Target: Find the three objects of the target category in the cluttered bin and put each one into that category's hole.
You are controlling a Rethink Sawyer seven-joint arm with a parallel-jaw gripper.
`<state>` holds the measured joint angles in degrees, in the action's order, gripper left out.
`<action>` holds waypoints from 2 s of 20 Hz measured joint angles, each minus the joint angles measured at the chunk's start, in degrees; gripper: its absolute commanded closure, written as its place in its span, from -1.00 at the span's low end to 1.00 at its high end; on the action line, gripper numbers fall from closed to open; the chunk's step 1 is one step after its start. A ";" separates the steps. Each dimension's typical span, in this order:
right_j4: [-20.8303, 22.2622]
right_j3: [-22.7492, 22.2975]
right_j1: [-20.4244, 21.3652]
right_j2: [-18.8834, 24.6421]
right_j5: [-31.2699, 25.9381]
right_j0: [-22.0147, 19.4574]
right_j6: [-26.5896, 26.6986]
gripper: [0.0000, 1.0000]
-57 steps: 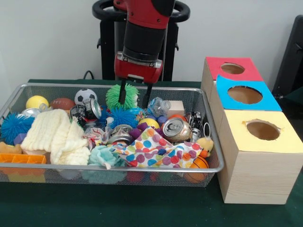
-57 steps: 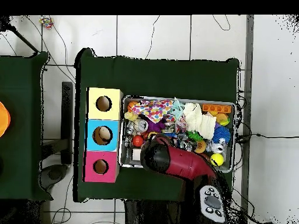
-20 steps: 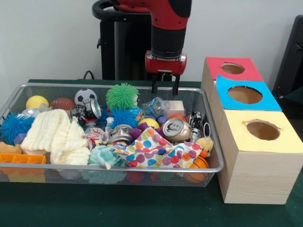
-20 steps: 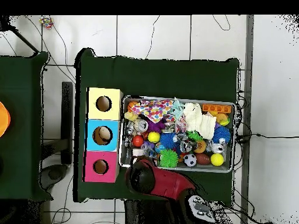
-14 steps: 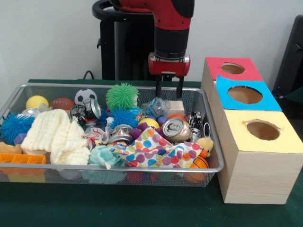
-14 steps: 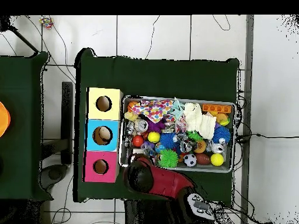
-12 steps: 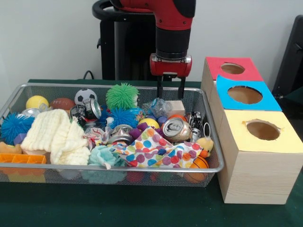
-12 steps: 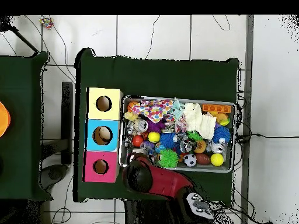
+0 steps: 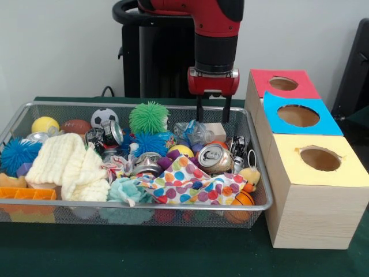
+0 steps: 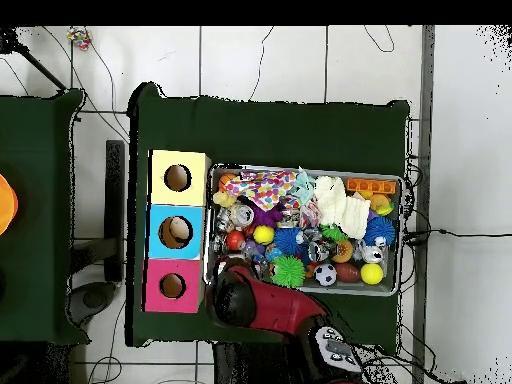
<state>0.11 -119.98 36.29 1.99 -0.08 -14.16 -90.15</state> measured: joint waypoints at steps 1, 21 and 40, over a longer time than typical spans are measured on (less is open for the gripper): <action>0.00 0.19 -0.11 -0.12 0.00 0.23 0.00 -1.00; 5.80 3.61 -1.31 -2.35 -2.83 0.25 0.00 -1.00; 11.67 5.24 -1.07 -1.37 -4.35 -2.44 0.00 -1.00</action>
<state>11.78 -114.74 35.22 0.61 -4.43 -16.60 -90.15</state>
